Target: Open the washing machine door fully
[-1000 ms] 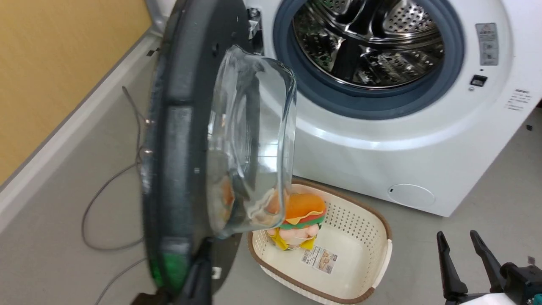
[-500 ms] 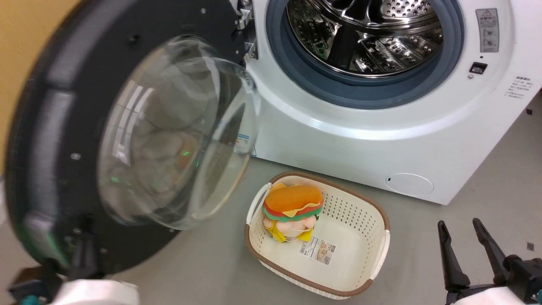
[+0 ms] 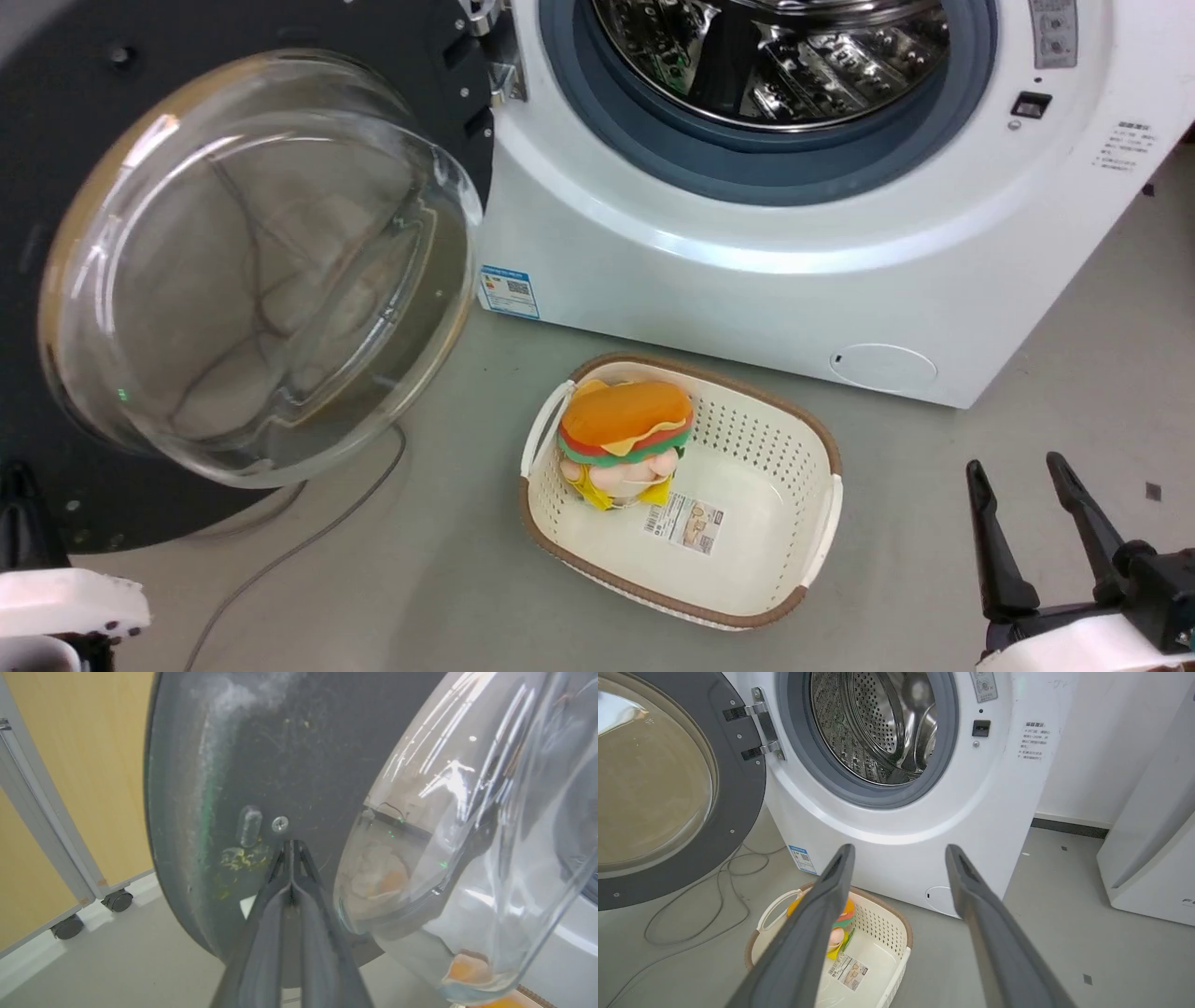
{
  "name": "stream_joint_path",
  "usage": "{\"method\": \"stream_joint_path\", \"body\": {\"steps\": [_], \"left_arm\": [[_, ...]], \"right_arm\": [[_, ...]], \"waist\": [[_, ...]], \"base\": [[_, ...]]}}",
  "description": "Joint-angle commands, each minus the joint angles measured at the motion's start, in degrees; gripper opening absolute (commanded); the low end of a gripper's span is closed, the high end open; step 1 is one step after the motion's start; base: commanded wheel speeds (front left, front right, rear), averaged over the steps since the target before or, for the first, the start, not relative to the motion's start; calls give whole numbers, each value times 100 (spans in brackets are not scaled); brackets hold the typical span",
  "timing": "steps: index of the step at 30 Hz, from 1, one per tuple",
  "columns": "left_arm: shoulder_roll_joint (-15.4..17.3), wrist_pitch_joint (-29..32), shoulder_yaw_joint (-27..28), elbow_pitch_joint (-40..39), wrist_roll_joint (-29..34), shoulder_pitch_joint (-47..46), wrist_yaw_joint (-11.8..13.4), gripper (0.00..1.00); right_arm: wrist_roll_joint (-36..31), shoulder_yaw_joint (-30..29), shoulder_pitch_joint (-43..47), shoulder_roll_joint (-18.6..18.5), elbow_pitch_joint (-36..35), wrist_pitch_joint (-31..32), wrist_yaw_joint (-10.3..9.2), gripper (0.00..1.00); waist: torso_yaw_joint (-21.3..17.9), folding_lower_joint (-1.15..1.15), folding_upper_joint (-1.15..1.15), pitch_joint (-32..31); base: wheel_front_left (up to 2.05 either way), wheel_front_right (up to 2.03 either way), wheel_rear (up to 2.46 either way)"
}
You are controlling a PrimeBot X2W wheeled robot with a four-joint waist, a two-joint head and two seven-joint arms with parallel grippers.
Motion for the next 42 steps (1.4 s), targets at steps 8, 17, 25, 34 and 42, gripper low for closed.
{"method": "stream_joint_path", "body": {"steps": [8, 17, 25, 34, 42], "left_arm": [[-363, -26, 470, 123, 618, -98, -323, 0], [-1170, -26, 413, -634, 1198, 785, -446, 40], [-1436, -26, -454, -1106, 1370, 1517, -321, 100], [-1449, -2, -1530, -1289, 1584, 1420, -333, 100], [-1404, 124, -2044, -1201, 1893, 1047, -424, 100]], "right_arm": [[15, -23, -77, 14, 75, -2, 5, 100], [96, 16, 31, 14, 284, -79, 5, 100], [136, 50, 185, 14, 361, -104, 5, 100], [94, 122, 301, 14, 296, -30, 5, 100], [33, 148, 366, 14, 185, 78, 5, 100]], "waist": [[-114, 0, 0, -40], [-196, 0, 0, -380], [-271, 0, 0, -696], [-700, 0, 0, -913], [-1223, 0, 0, -975]], "base": [[0, 0, 0], [0, 0, 0], [0, 0, 0], [0, 0, 0], [0, 0, 0]]}}
